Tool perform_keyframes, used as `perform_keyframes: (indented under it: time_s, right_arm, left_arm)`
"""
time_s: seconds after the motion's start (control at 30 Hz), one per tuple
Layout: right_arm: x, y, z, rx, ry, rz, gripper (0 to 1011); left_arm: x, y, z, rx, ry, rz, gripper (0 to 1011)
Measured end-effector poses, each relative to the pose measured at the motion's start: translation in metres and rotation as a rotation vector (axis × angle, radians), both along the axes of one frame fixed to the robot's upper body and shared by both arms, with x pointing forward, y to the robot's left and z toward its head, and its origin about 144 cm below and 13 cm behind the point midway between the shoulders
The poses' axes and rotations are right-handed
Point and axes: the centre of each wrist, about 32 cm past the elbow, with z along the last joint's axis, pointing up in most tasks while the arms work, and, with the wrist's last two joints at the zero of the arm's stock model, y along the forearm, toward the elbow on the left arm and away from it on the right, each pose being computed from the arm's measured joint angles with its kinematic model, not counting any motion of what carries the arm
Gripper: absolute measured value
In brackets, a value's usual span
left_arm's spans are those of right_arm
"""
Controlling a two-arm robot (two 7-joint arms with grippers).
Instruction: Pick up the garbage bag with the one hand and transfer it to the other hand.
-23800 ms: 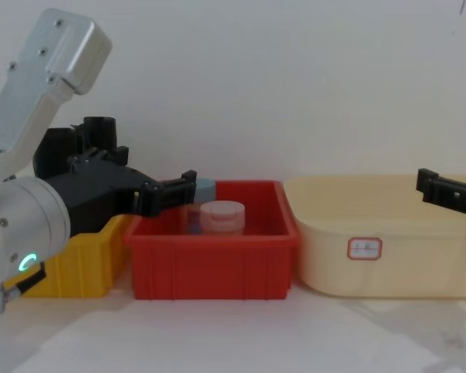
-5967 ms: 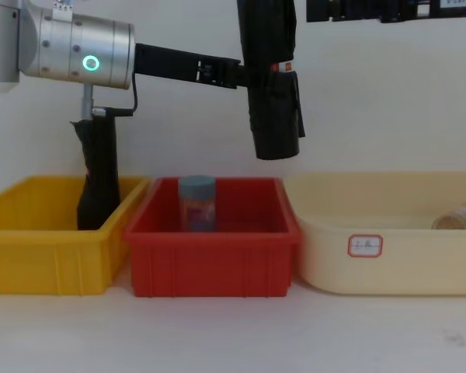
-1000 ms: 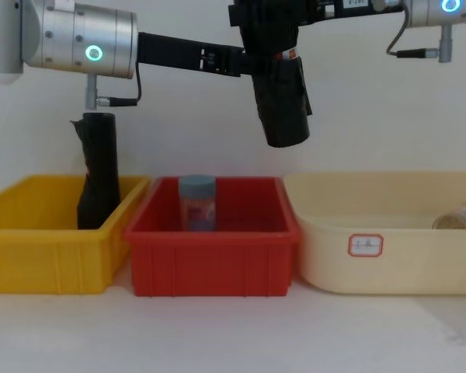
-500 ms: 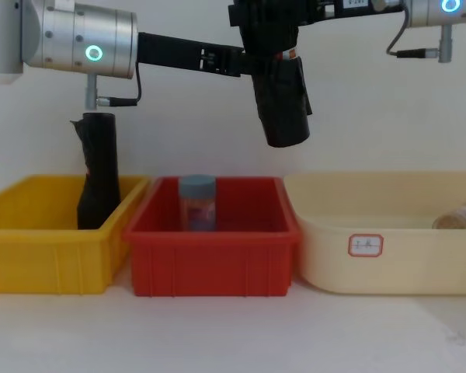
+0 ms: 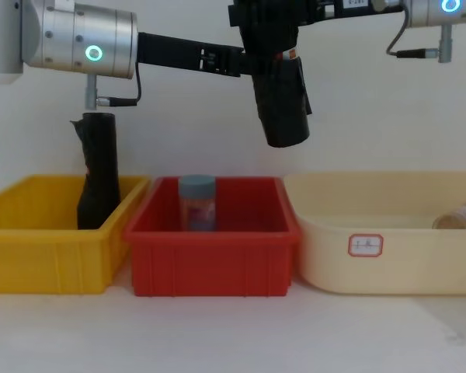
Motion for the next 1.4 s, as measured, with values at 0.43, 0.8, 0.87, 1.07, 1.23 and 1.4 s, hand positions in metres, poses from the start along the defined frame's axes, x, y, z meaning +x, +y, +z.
perform_keyframes:
  time_s: [0.43, 0.8, 0.87, 1.07, 1.23, 1.4]
  right_arm:
    - [-0.002, -0.001, 0.002, -0.012, -0.008, -0.012, 470]
    - [-0.015, -0.007, 0.010, -0.061, -0.039, -0.115, 469]
    - [-0.017, -0.008, 0.011, -0.066, -0.043, -0.133, 469]
    - [-0.025, -0.016, 0.016, -0.090, -0.057, -0.216, 469]
    - [-0.030, -0.023, 0.020, -0.117, -0.066, -0.297, 469]
    - [-0.034, -0.029, 0.023, -0.141, -0.075, -0.363, 470]
  left_arm:
    - [0.000, 0.000, 0.000, 0.000, 0.000, 0.000, 797]
    - [0.000, 0.000, 0.000, 0.000, 0.000, 0.000, 1001]
    - [0.000, 0.000, 0.000, 0.000, 0.000, 0.000, 1001]
    - [0.000, 0.000, 0.000, 0.000, 0.000, 0.000, 1001]
    - [0.000, 0.000, 0.000, 0.000, 0.000, 0.000, 1001]
    - [0.000, 0.000, 0.000, 0.000, 0.000, 0.000, 1001]
